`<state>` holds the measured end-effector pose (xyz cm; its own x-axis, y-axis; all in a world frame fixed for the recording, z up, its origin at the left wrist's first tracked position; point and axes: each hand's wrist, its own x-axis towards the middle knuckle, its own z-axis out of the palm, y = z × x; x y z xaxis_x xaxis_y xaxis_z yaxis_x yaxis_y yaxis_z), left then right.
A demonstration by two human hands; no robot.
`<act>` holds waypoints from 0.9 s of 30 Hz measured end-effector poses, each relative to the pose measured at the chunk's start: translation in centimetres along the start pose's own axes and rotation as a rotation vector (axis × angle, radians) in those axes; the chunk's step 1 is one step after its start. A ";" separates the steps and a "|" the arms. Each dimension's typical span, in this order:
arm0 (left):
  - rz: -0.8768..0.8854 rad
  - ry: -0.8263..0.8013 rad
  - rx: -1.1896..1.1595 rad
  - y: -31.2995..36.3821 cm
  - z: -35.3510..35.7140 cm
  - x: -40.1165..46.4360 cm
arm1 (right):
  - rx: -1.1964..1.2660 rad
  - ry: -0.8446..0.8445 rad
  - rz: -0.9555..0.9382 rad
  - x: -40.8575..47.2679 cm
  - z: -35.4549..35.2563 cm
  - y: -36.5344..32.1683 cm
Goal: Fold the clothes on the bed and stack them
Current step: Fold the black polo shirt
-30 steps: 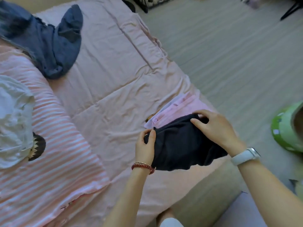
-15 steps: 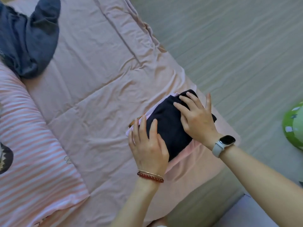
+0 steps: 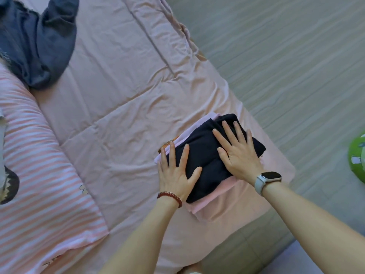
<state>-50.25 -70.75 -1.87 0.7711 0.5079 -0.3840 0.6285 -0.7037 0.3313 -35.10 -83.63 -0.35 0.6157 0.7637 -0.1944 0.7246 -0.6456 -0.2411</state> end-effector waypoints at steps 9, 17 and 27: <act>-0.119 0.423 -0.153 -7.9 -8.3 -5.7 | 0.314 0.362 -0.120 -0.6 -3.8 -14.5; -0.408 0.513 -0.262 -24.6 -14.0 -15.4 | 0.448 0.013 -0.220 -1.8 0.6 -32.5; -0.691 0.310 -0.299 -47.9 -12.8 -23.9 | 0.366 -0.205 -0.309 -2.1 10.2 -52.8</act>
<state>-97.50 -42.80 2.42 0.1649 0.9242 -0.3446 0.9396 -0.0409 0.3398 -77.86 -51.07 3.09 0.2897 0.9278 -0.2352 0.6849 -0.3726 -0.6262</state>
